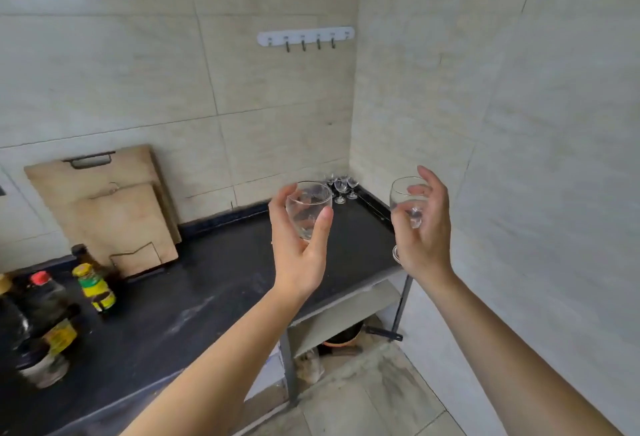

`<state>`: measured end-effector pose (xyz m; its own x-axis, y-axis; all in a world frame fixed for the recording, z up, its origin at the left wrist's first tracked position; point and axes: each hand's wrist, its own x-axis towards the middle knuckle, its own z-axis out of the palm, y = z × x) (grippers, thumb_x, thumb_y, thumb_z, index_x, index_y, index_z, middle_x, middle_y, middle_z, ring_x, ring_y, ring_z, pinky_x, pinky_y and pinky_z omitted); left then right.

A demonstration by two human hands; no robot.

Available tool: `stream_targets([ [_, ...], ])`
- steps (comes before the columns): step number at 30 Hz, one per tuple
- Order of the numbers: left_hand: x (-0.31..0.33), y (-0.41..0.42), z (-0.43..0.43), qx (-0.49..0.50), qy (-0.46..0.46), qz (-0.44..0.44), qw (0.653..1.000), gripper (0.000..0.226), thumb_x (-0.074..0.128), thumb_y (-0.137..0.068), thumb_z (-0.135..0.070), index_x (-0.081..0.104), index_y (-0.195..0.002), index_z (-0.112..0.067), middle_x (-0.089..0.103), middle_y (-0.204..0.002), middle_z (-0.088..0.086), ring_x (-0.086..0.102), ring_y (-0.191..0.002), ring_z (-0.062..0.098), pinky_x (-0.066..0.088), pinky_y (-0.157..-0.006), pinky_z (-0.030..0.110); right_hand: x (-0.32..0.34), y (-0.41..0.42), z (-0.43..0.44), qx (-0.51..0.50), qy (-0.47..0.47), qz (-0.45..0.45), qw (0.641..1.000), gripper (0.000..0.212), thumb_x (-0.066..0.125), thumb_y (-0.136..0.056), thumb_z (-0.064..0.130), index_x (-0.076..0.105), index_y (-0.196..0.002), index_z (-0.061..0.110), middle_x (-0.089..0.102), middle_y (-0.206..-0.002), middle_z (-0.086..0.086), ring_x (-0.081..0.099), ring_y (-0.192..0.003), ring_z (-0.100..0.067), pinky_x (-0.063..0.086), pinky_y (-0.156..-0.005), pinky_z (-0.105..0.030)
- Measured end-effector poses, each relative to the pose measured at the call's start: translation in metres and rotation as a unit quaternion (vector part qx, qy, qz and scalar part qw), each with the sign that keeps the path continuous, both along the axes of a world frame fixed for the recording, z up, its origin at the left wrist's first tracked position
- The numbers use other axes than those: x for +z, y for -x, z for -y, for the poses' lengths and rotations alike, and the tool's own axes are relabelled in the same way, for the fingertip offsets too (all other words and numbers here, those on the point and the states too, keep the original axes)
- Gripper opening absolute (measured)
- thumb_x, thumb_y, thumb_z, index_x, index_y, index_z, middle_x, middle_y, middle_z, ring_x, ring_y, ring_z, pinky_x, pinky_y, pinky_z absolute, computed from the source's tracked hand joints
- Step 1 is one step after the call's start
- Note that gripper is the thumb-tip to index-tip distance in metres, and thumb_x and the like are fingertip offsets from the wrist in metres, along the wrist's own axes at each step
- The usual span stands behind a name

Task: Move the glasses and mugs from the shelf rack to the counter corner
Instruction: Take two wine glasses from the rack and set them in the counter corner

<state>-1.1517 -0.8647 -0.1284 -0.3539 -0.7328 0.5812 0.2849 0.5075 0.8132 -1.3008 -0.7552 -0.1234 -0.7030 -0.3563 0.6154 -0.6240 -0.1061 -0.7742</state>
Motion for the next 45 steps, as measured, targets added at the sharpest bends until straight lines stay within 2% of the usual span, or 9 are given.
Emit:
stream_targets([
  [6, -0.037, 0.122, 0.046, -0.009, -0.028, 0.054, 0.998, 0.054, 0.07, -0.09, -0.033, 0.039, -0.132, -0.023, 0.055, -0.13, -0.002, 0.061, -0.112, 0.01, 0.042, -0.084, 0.007, -0.046, 0.124, 0.048, 0.005, -0.026, 0.033, 0.999, 0.068, 0.052, -0.079, 0.041, 0.036, -0.145, 0.034, 0.051, -0.125, 0.0, 0.061, -0.096, 0.002, 0.045, -0.074, -0.005],
  [10, -0.035, 0.204, 0.085, 0.011, -0.043, 0.086, 0.995, 0.048, 0.074, -0.088, -0.027, 0.042, -0.124, -0.021, 0.057, -0.111, -0.031, 0.06, -0.099, -0.009, 0.042, -0.079, 0.004, -0.05, 0.209, 0.088, 0.029, -0.051, 0.051, 0.997, 0.069, 0.053, -0.08, 0.045, 0.033, -0.146, 0.038, 0.049, -0.126, 0.003, 0.058, -0.1, 0.007, 0.046, -0.073, -0.004],
  [14, -0.029, 0.257, 0.138, 0.049, -0.053, 0.116, 0.991, 0.046, 0.076, -0.086, -0.033, 0.043, -0.117, -0.027, 0.055, -0.107, -0.036, 0.062, -0.099, -0.006, 0.049, -0.086, 0.029, -0.045, 0.277, 0.138, 0.056, -0.075, 0.044, 0.995, 0.07, 0.054, -0.081, 0.044, 0.032, -0.147, 0.038, 0.049, -0.126, 0.003, 0.058, -0.1, 0.012, 0.043, -0.073, -0.002],
  [21, -0.06, 0.305, 0.215, 0.13, -0.07, 0.195, 0.97, 0.051, 0.077, -0.073, -0.054, 0.047, -0.11, -0.039, 0.058, -0.115, -0.022, 0.061, -0.1, 0.009, 0.052, -0.082, 0.036, -0.075, 0.339, 0.231, 0.095, -0.154, 0.056, 0.982, 0.088, 0.057, -0.081, 0.061, 0.027, -0.155, 0.024, 0.052, -0.131, 0.009, 0.054, -0.102, 0.02, 0.037, -0.076, 0.003],
  [25, -0.097, 0.328, 0.271, 0.123, -0.093, 0.252, 0.955, 0.048, 0.079, -0.072, -0.049, 0.047, -0.106, -0.037, 0.059, -0.114, -0.012, 0.061, -0.094, 0.018, 0.053, -0.081, 0.045, -0.1, 0.365, 0.283, 0.094, -0.234, 0.048, 0.966, 0.092, 0.065, -0.085, 0.061, 0.022, -0.158, 0.025, 0.054, -0.146, 0.013, 0.055, -0.126, -0.007, 0.036, -0.093, -0.019],
  [30, -0.143, 0.359, 0.342, 0.107, -0.121, 0.299, 0.94, 0.051, 0.081, -0.07, -0.047, 0.044, -0.105, -0.041, 0.059, -0.111, -0.012, 0.061, -0.099, 0.017, 0.055, -0.083, 0.045, -0.134, 0.4, 0.354, 0.098, -0.314, 0.068, 0.942, 0.079, 0.073, -0.087, 0.051, 0.038, -0.152, 0.023, 0.056, -0.147, 0.004, 0.056, -0.131, -0.019, 0.045, -0.106, -0.032],
  [37, -0.208, 0.401, 0.399, 0.071, -0.194, 0.356, 0.911, 0.091, 0.08, -0.071, -0.042, 0.032, -0.148, -0.032, 0.049, -0.146, -0.007, 0.057, -0.124, 0.022, 0.051, -0.1, 0.046, -0.207, 0.426, 0.416, 0.119, -0.339, 0.177, 0.916, 0.071, 0.084, -0.078, 0.035, 0.053, -0.141, 0.029, 0.051, -0.128, 0.0, 0.063, -0.109, -0.018, 0.055, -0.097, -0.042],
  [42, -0.247, 0.427, 0.423, 0.073, -0.205, 0.402, 0.89, 0.056, 0.079, -0.075, -0.033, 0.048, -0.119, -0.045, 0.055, -0.12, -0.019, 0.056, -0.115, 0.012, 0.053, -0.096, 0.045, -0.26, 0.446, 0.449, 0.118, -0.383, 0.182, 0.898, 0.074, 0.082, -0.081, 0.037, 0.047, -0.146, 0.031, 0.051, -0.13, -0.003, 0.062, -0.112, -0.019, 0.054, -0.099, -0.043],
  [45, -0.267, 0.44, 0.437, 0.093, -0.217, 0.428, 0.872, 0.067, 0.08, -0.076, -0.032, 0.05, -0.135, -0.027, 0.055, -0.134, -0.007, 0.055, -0.122, 0.016, 0.05, -0.101, 0.044, -0.288, 0.454, 0.463, 0.141, -0.397, 0.194, 0.886, 0.075, 0.08, -0.085, 0.033, 0.042, -0.149, 0.032, 0.048, -0.136, -0.002, 0.062, -0.117, -0.021, 0.052, -0.101, -0.045],
])
